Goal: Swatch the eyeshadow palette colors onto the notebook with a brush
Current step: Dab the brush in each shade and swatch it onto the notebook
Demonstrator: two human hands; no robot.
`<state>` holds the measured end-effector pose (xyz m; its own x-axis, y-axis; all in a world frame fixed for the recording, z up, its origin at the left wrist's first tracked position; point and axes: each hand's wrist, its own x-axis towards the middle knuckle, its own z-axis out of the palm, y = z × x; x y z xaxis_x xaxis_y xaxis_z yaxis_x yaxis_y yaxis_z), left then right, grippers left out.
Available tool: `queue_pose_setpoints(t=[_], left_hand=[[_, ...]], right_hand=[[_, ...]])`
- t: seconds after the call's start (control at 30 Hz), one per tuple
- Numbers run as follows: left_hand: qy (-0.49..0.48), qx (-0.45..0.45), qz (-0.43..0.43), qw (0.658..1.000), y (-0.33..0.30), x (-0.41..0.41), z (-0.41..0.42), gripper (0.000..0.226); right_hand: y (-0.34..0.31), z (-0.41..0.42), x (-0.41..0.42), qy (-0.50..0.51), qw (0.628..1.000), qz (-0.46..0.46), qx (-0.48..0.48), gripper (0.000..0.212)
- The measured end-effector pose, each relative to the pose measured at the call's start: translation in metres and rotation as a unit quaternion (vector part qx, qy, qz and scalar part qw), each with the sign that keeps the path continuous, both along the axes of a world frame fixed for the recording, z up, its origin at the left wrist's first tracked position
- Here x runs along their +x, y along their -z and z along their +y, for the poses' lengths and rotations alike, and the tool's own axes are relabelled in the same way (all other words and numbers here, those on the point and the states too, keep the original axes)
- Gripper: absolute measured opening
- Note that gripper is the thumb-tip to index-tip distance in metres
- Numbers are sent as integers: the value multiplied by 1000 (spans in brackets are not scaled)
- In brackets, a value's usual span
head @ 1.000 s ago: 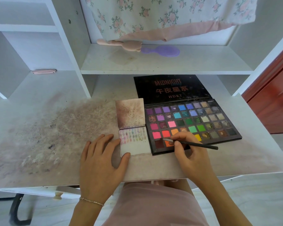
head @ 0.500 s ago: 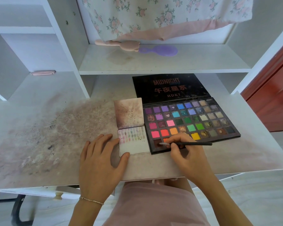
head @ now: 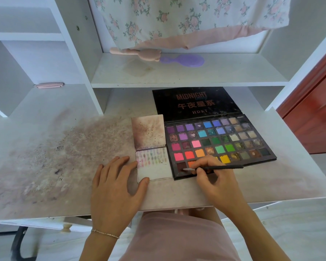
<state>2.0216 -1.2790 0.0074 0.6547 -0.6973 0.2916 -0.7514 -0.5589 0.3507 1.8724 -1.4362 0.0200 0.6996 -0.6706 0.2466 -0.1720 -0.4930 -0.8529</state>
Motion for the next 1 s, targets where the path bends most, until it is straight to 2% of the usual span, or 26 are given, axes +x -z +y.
queue_pose_setpoints(t=[0.27, 0.37, 0.5, 0.67, 1.0], left_hand=[[4, 0, 0, 1000, 1, 1, 0, 50], [8, -3, 2, 1000, 1, 1, 2, 49], [17, -9, 7, 1000, 1, 3, 4, 47], [2, -8, 9, 1000, 1, 1, 6, 47], [-5, -5, -14, 1000, 6, 0, 8, 45]], right_hand=[[-3, 8, 11, 18, 997, -68, 43, 18], [-2, 18, 23, -3, 997, -67, 38, 22], [-3, 33, 39, -40, 996, -70, 45, 12], [-5, 40, 54, -58, 996, -56, 35, 22], [-4, 40, 61, -52, 998, -35, 16, 22]])
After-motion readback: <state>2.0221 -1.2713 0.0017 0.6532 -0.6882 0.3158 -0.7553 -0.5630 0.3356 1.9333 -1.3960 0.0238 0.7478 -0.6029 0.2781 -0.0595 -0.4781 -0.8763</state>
